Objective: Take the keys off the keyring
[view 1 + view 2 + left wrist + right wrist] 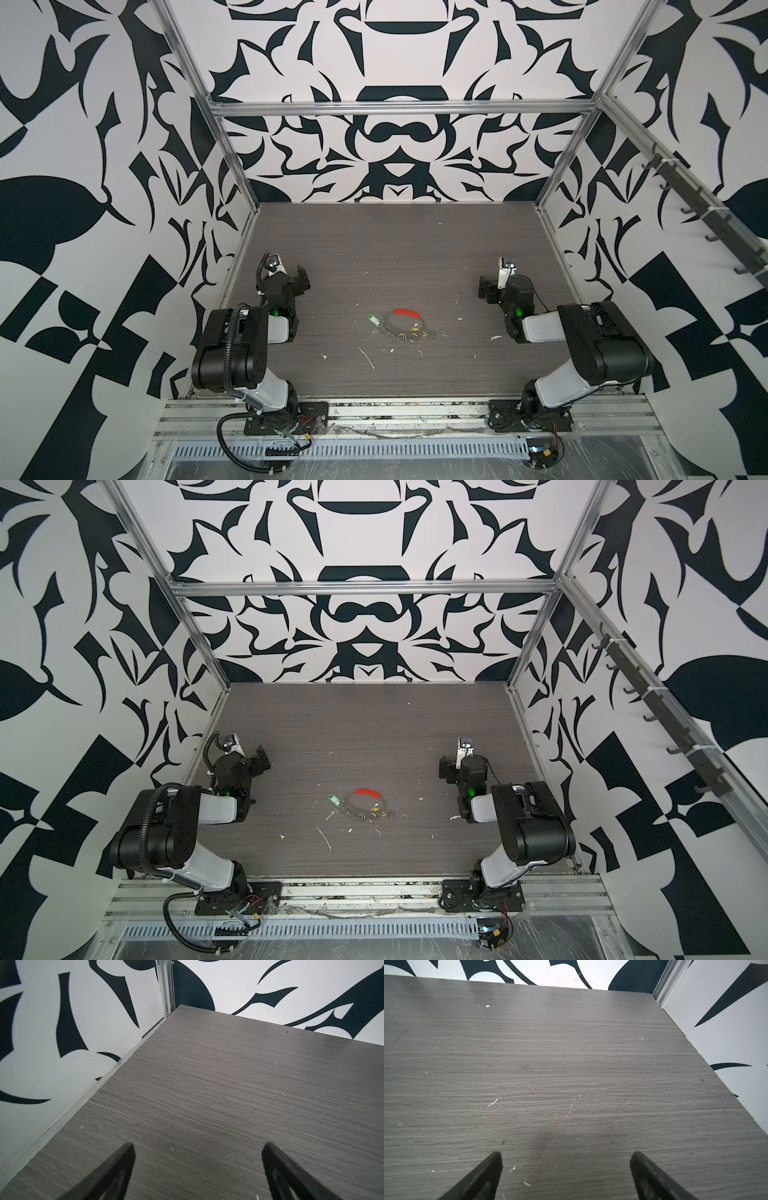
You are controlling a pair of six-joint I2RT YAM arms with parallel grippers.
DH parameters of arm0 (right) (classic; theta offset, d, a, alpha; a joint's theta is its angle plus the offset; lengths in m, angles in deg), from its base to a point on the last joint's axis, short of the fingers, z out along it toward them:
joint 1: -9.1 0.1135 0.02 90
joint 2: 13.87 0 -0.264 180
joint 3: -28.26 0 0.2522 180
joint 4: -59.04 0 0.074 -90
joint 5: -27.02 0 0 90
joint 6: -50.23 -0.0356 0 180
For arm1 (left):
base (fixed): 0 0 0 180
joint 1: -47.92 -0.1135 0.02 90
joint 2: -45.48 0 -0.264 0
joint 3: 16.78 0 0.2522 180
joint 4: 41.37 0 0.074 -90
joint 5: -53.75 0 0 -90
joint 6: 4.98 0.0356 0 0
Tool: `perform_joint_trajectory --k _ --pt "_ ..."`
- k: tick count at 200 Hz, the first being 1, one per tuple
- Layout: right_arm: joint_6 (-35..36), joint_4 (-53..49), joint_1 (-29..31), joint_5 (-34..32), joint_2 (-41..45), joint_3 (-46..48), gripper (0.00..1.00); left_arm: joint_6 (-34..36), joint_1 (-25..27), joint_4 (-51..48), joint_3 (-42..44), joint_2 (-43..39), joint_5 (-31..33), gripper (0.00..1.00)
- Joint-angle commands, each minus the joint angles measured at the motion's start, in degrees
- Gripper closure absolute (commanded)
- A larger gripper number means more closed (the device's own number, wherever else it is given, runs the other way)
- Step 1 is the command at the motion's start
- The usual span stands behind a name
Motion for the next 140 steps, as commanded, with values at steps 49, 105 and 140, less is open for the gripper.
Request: perform_joint_trajectory --k 49,105,140 --pt "-0.27 -1.59 0.56 -1.43 5.05 -1.50 0.00 0.01 1.06 2.77 1.15 -1.38 0.81 0.01" --pt "-0.11 -23.23 9.76 -20.27 15.49 -10.37 0.00 1.39 7.67 -22.60 -6.38 -15.42 9.68 0.01" --pt "-16.32 -35.90 13.50 -28.32 16.11 -18.38 0.00 -11.98 7.86 -26.54 -8.07 -21.23 9.00 0.01"
